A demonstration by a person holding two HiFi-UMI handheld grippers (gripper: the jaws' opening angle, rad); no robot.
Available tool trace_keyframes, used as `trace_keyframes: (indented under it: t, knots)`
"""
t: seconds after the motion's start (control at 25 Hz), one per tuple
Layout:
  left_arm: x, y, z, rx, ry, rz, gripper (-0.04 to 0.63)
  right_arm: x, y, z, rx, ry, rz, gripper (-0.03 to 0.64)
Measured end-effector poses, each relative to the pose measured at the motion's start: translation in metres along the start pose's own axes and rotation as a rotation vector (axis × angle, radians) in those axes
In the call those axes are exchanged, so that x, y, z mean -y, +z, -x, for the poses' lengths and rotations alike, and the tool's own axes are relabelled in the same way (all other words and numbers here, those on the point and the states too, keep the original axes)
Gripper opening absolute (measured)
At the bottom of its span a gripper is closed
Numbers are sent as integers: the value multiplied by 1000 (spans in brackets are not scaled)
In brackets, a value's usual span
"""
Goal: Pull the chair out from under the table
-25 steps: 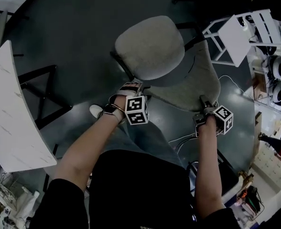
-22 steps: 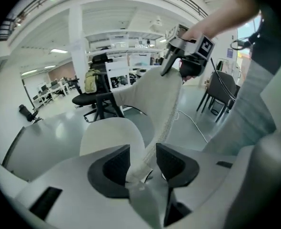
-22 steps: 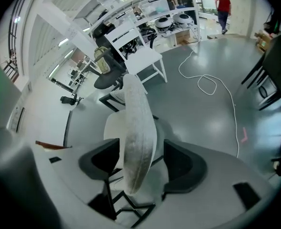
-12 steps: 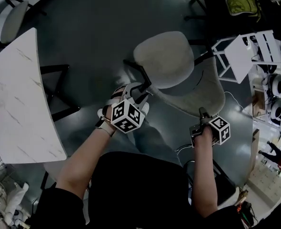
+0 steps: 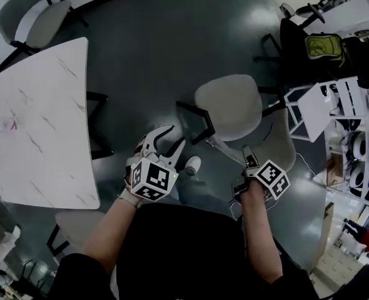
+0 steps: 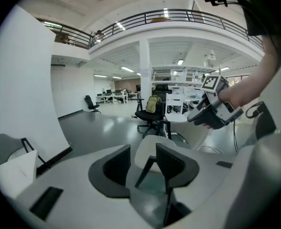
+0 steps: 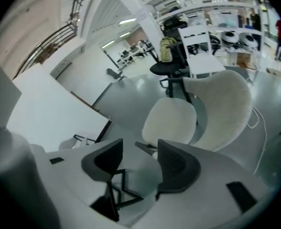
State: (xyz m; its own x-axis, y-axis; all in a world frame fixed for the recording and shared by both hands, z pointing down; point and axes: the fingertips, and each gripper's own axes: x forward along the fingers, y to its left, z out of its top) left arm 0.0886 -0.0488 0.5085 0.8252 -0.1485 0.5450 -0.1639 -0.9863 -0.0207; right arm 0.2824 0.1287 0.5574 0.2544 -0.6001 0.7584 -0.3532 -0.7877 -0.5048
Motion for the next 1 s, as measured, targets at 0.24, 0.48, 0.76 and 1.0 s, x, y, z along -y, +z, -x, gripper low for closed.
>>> trace_keyframes:
  t: [0.24,0.48,0.76,1.0]
  knots:
    - [-35,40,92,105,138,27,172,-140,-16,18,71,243,311,135]
    - [-67,70,176,211,312,100,155,-259,-38,56,153,478,645,80]
    - [-82,92,264,362,464,116,115,-372,-84,115,288,779,999,71]
    - [-85,92,333,410,625,83,95,-436,-129,168,338,1013,1157,52]
